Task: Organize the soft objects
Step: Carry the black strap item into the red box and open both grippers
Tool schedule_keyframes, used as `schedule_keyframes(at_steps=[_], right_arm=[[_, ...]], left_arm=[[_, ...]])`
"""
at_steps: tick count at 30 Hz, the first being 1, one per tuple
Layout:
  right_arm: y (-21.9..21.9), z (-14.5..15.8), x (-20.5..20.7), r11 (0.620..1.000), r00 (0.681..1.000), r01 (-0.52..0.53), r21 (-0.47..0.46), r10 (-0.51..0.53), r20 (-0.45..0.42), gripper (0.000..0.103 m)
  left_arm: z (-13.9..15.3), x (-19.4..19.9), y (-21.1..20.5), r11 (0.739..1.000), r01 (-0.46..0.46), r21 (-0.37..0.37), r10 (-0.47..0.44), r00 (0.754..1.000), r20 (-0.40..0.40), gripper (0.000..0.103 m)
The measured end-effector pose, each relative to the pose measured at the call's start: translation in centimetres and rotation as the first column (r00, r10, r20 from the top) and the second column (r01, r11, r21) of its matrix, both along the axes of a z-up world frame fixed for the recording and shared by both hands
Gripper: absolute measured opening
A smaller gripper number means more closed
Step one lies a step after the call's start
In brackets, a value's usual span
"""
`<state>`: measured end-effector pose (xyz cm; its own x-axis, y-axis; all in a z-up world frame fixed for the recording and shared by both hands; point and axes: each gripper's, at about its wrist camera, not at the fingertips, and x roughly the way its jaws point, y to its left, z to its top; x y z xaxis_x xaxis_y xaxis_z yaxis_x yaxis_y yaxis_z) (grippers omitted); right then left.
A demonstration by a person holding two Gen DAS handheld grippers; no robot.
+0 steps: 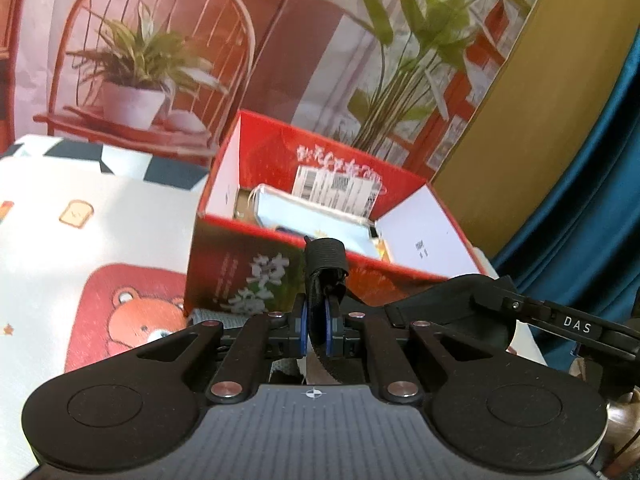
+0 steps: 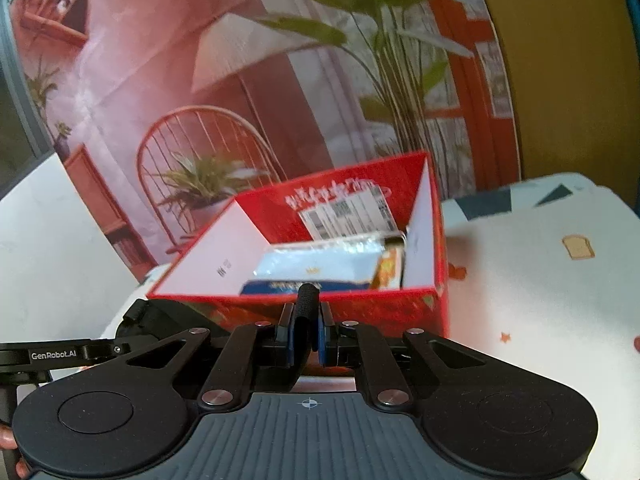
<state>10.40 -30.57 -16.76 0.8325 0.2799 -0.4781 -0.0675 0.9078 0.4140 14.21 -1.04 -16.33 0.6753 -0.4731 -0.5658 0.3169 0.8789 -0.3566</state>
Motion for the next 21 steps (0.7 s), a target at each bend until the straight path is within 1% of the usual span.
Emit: schedule_keyframes(at_steps=[11, 15, 21], right_arm=[[-0.5, 3.9, 0.3, 1.000, 0.996, 0.000, -0.016, 0.002, 0.085, 0.009], [-0.6, 5.2, 1.3, 1.000, 0.993, 0.000, -0.025, 0.003, 0.115, 0.009], [-0.5, 6.6, 4.0, 0.998, 0.990, 0.010, -0.059, -0.002, 0.139, 0.009]], left_arm=[[3.8, -0.4, 0.4, 1.000, -0.009, -0.017, 0.010, 0.995, 0.099, 0.009], [5.3, 0.2, 0.1, 1.000, -0.015, -0.019, 0.017, 0.990, 0.140, 0.009], [6.5, 2.8, -1.3, 1.000, -0.023, 0.002, 0.022, 0.983, 0.181, 0.009]])
